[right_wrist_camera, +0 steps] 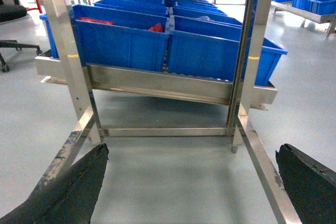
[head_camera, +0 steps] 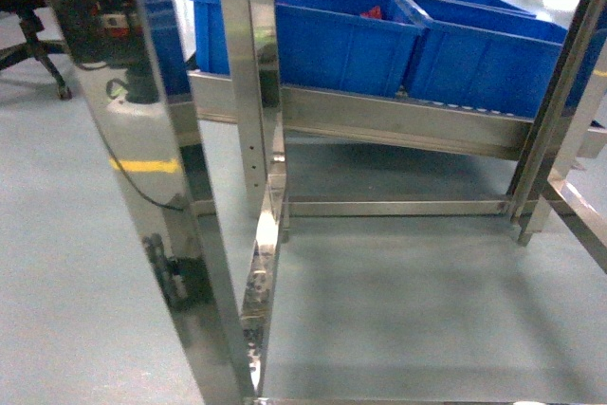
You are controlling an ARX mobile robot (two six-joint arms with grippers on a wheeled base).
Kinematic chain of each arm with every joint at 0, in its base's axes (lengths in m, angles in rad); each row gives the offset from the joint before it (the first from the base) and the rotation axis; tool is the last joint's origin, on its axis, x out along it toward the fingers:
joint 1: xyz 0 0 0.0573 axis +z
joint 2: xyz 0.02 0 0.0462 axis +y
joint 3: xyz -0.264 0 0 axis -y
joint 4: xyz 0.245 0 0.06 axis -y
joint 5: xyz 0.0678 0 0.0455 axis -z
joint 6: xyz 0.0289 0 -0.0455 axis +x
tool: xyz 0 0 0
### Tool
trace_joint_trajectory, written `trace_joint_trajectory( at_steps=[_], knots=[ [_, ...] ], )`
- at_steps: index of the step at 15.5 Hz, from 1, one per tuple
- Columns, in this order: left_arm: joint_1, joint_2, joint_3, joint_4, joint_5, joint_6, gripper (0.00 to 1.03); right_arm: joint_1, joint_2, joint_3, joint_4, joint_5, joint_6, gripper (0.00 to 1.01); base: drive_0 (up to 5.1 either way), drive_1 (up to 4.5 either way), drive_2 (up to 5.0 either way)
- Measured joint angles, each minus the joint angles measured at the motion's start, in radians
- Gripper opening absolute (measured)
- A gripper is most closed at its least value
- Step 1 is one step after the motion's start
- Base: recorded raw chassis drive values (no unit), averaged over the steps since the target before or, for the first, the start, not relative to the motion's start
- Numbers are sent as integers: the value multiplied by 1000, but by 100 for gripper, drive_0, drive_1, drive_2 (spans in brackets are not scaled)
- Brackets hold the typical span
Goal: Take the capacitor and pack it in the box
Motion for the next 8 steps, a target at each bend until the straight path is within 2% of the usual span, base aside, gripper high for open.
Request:
trace_joint_trajectory(
  at_steps=[8],
  knots=[
    [0, 0, 0, -2, -1, 0, 44, 0, 0, 0, 3, 0, 0, 98, -497, 248, 248]
  ],
)
